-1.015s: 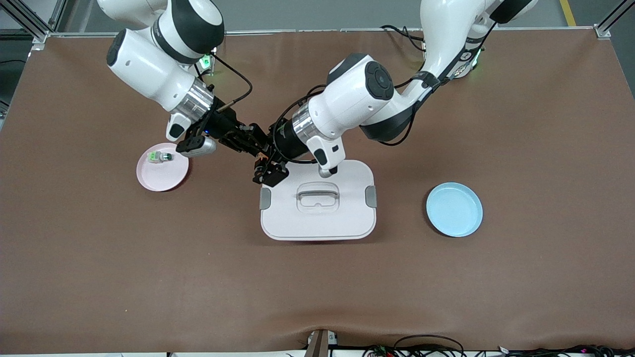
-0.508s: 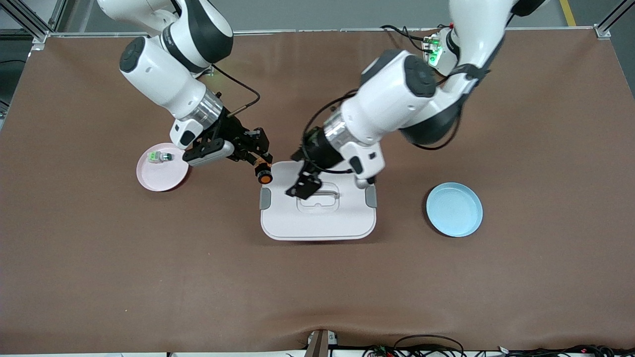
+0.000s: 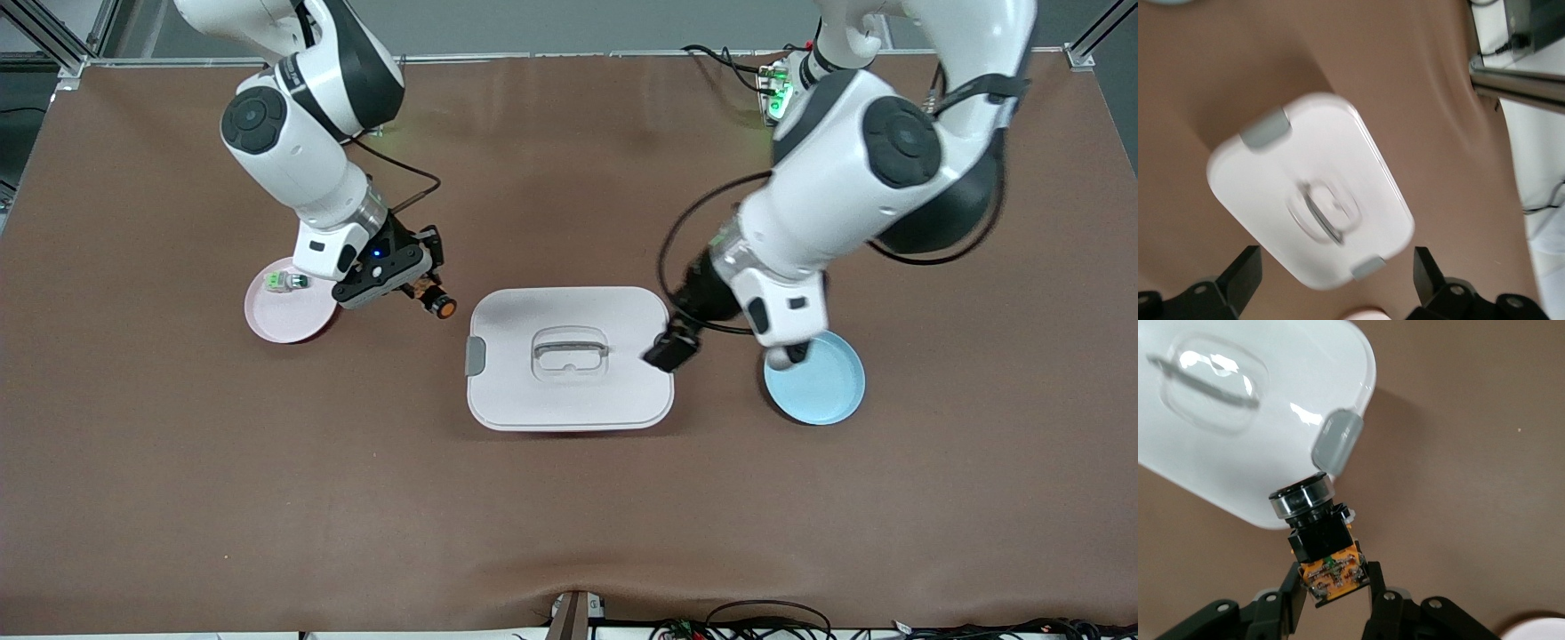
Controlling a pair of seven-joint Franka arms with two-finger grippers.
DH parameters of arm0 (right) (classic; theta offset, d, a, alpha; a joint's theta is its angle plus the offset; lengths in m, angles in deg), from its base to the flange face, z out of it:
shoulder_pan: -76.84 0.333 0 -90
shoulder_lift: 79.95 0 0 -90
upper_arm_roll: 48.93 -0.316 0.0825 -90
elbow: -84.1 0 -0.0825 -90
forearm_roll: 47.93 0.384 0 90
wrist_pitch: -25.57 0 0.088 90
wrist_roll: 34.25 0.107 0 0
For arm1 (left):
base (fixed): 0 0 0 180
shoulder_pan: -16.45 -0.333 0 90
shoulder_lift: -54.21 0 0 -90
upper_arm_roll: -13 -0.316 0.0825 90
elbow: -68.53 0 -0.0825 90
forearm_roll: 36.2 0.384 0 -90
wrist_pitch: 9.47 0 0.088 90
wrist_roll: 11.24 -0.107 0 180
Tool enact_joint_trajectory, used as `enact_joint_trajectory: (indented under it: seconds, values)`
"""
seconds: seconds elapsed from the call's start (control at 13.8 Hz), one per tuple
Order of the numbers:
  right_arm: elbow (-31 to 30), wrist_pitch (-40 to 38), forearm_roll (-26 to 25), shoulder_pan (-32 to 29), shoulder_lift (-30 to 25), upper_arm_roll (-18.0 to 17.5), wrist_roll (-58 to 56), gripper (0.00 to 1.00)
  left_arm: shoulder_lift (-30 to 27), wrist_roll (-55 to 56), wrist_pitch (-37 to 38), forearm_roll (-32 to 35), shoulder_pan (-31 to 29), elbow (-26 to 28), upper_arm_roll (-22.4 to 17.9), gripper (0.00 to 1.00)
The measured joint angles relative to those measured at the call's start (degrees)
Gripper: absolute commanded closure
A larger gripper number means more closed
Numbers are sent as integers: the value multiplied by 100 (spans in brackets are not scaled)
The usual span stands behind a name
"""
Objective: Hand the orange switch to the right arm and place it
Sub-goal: 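Carry the switch with the right gripper over the pink plate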
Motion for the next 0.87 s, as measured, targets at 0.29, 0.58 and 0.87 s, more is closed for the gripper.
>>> enact_joint_trajectory:
  seconds: [0.29,0.58,0.87]
  values:
    - [-39,-420,-108,-528,-63,23,-1727,100,-100,-1951,971,892,-815,-1,-9,0]
    - [-430,-449,-145,-1048,-304,35,-3197,100,-229,-3750,1205,1385,-1434,-2,-16,0]
    - [-1011,-430,-175,-1618,-648,47,-4462,100,-447,-5244,1244,1402,-2096,2,-18,0]
